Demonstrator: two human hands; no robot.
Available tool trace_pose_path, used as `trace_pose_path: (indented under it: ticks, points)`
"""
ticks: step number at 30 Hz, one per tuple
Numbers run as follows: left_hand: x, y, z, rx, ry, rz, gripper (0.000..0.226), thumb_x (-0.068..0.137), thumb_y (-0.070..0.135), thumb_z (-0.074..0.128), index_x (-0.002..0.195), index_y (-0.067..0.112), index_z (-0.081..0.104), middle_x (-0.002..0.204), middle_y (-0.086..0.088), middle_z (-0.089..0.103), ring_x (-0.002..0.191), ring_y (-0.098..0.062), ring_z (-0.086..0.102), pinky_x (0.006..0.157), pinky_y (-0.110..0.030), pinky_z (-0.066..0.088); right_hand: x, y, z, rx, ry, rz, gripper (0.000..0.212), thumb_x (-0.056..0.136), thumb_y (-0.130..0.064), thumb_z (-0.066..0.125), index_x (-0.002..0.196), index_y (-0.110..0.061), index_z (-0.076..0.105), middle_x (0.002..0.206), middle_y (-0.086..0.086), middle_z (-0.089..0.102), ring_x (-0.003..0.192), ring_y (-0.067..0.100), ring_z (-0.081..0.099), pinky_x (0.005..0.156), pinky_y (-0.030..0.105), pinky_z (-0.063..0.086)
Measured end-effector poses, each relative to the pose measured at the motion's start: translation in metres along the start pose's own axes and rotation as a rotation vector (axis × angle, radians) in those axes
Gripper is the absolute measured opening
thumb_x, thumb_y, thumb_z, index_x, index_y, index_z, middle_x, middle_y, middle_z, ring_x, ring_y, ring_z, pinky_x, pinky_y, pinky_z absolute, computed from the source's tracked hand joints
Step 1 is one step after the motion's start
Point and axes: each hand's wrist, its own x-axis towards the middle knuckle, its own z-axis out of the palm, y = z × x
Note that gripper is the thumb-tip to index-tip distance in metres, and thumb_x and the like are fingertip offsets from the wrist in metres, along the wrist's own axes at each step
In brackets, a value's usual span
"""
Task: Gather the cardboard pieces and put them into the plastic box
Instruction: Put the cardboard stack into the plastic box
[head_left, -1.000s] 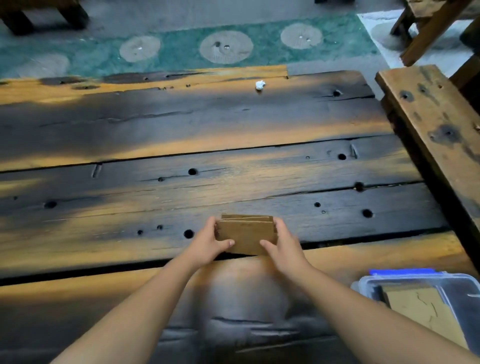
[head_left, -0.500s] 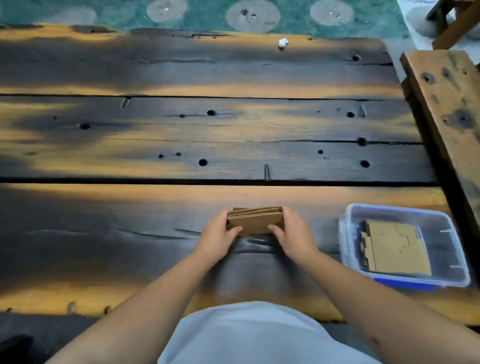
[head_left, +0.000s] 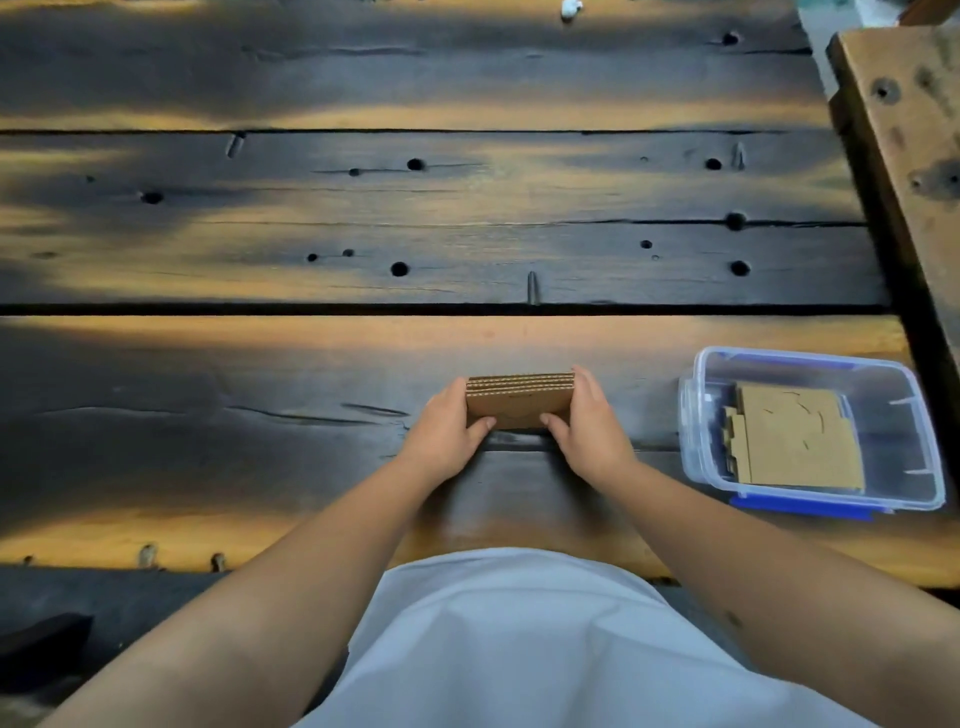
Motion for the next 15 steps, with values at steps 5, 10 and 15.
trace_pose_path:
  ticks: [5,10,15]
  points:
    - [0.006,0.000,0.000,0.042,-0.011,0.013,0.058,0.088,0.026,0.063,0.138,0.012,0.038,0.137,-0.011,0.048,0.128,-0.029,0.044,0.107,-0.042,0.036,0.008,0.005,-0.005,-0.076,-0.039,-0.011,0.043,0.089,-0.030,0.064,0.126,-0.020,0.046,0.127,0.006,0.057,0.116,0.027,0.053,0.089,0.042,0.047]
    - [0.012,0.003,-0.003,-0.035,-0.055,-0.039,0.043,0.092,0.021,0.061,0.129,0.011,0.042,0.126,-0.012,0.060,0.116,-0.032,0.055,0.094,-0.036,0.044,0.023,0.008,-0.011,-0.023,-0.127,0.045,0.038,0.086,-0.029,0.070,0.117,-0.017,0.052,0.111,0.008,0.069,0.102,0.030,0.063,0.085,0.041,0.051]
    - [0.017,0.007,-0.021,-0.175,-0.071,-0.069,0.032,0.089,0.021,0.065,0.114,0.018,0.046,0.105,-0.001,0.066,0.100,-0.024,0.061,0.080,-0.030,0.046,0.028,0.005,-0.021,0.365,-0.126,0.182,0.037,0.079,-0.013,0.078,0.103,-0.029,0.055,0.099,0.000,0.072,0.094,0.019,0.069,0.088,0.042,0.054]
